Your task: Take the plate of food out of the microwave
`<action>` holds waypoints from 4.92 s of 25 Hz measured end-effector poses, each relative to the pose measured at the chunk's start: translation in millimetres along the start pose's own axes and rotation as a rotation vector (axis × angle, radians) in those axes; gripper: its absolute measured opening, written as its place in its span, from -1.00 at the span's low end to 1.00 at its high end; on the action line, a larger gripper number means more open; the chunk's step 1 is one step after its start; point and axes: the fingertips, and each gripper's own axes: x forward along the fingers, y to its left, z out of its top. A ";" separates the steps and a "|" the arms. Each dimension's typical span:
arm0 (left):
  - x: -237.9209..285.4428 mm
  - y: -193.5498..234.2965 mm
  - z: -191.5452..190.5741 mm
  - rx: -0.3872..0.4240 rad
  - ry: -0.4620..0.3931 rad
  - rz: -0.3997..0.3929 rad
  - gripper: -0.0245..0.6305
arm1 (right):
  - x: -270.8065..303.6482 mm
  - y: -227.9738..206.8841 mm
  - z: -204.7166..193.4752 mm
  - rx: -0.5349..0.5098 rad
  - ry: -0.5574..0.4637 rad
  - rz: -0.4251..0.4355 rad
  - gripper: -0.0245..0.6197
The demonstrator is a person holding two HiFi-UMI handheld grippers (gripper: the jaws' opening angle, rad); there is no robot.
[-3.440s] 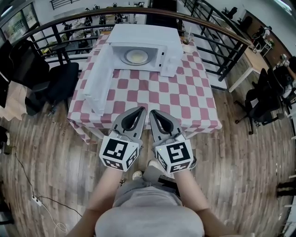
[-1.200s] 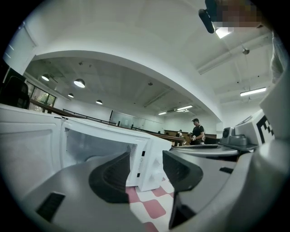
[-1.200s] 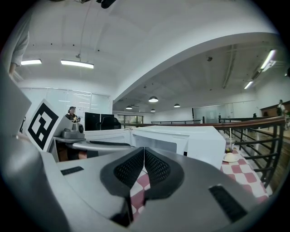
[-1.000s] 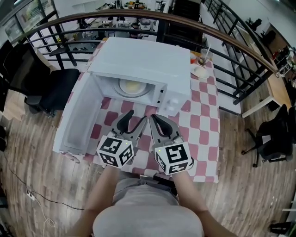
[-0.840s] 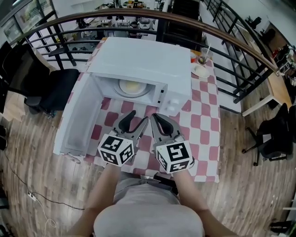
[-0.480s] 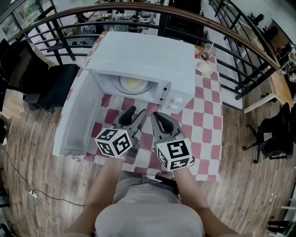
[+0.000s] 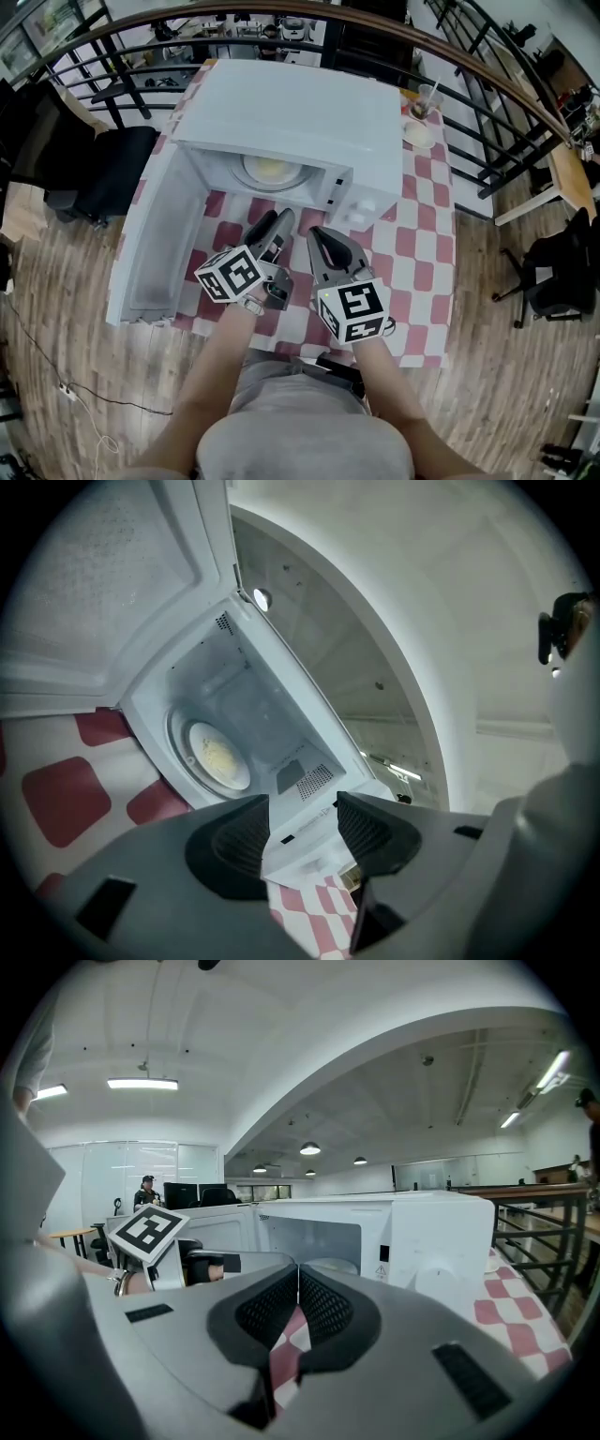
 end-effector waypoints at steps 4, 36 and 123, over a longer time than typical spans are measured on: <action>8.1 10.5 1.1 -0.080 -0.013 0.013 -0.27 | 3.9 -0.7 -6.0 0.007 0.017 0.003 -0.84; 51.0 113.1 -4.1 -0.566 -0.005 0.208 -0.11 | 53.3 -11.4 -22.7 0.057 0.081 -0.025 -0.84; 49.7 143.3 1.5 -0.727 -0.051 0.458 -0.84 | 29.8 -14.1 -30.1 0.076 0.106 -0.107 -0.84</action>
